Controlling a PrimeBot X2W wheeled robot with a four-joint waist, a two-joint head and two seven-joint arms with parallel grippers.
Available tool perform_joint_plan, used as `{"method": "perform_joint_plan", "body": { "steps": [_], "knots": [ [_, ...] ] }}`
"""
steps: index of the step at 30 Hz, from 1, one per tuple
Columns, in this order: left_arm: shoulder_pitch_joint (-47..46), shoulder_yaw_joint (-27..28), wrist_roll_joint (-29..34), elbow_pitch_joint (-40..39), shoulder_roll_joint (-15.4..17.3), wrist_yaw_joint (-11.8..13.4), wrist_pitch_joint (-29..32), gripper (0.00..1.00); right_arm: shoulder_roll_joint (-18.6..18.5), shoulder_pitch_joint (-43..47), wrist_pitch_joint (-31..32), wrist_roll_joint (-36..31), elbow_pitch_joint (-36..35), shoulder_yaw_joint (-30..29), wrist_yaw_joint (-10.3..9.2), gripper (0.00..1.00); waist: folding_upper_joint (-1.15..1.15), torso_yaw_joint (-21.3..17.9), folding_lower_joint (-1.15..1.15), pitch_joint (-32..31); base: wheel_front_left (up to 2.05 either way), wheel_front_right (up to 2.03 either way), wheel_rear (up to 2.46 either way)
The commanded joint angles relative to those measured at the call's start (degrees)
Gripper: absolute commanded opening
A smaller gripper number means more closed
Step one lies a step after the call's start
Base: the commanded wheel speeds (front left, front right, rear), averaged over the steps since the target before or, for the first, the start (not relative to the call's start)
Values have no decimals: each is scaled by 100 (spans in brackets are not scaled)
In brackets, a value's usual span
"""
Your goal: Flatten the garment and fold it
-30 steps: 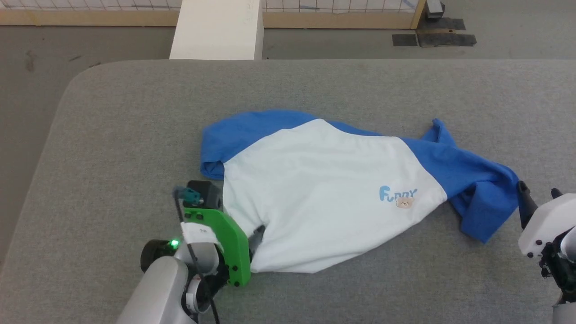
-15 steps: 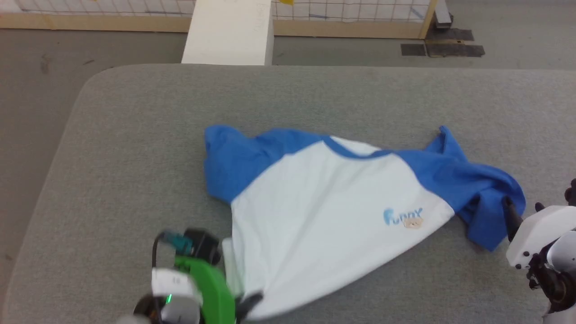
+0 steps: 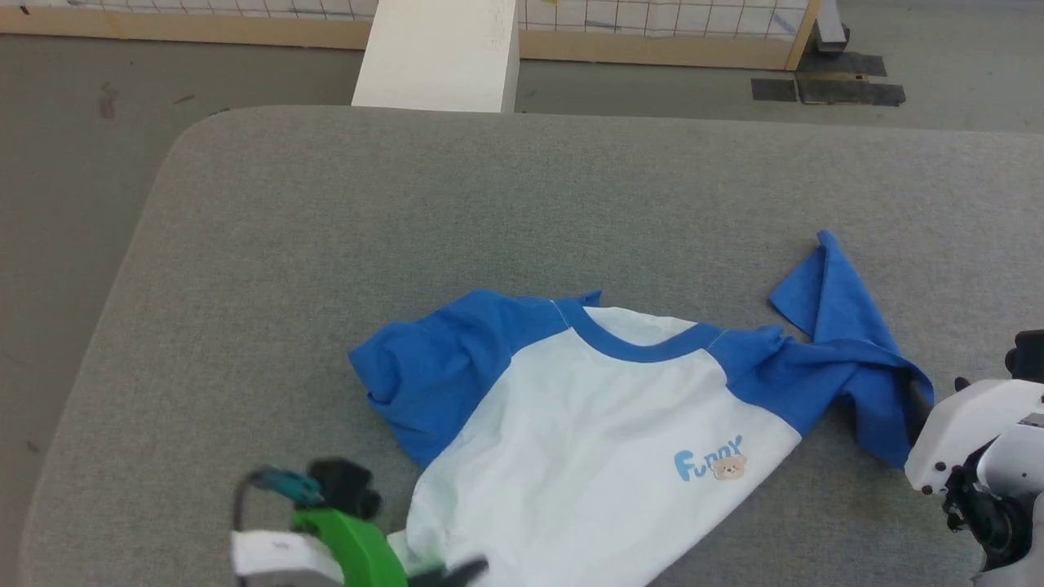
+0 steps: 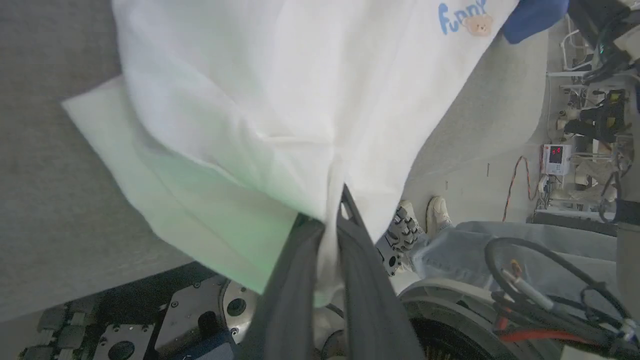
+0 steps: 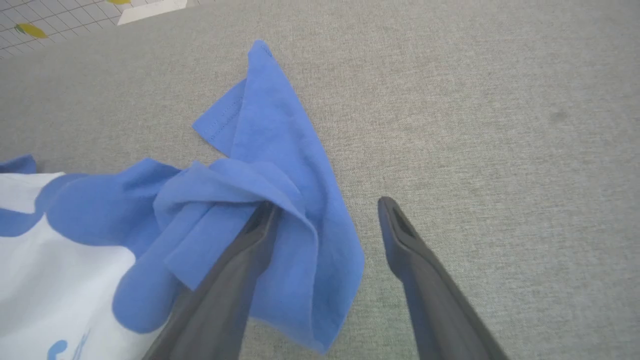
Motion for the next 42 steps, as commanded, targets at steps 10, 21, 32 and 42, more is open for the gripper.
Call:
{"method": "perform_joint_plan", "body": {
  "steps": [10,21,32,42],
  "knots": [
    [-1187,1332,1831,172,69,-516,-3786,100,4,-209,104,-120,-274,694,-9,100,0,-34,0,-34,0,0,0],
    [-1434,1247,3276,1387,-169,-309,-6429,100,-139,-633,1219,-744,-161,1779,-9,100,0,88,0,232,0,0,0],
    [-1597,1209,3305,1672,-249,-316,-6613,100,-237,-966,1462,-778,-98,1614,-9,0,0,151,0,381,0,0,0],
    [-1749,1165,3258,1715,-246,-311,-6618,100,-612,-1154,1765,-869,-635,497,-9,0,0,148,0,345,0,0,0]
  ]
}}
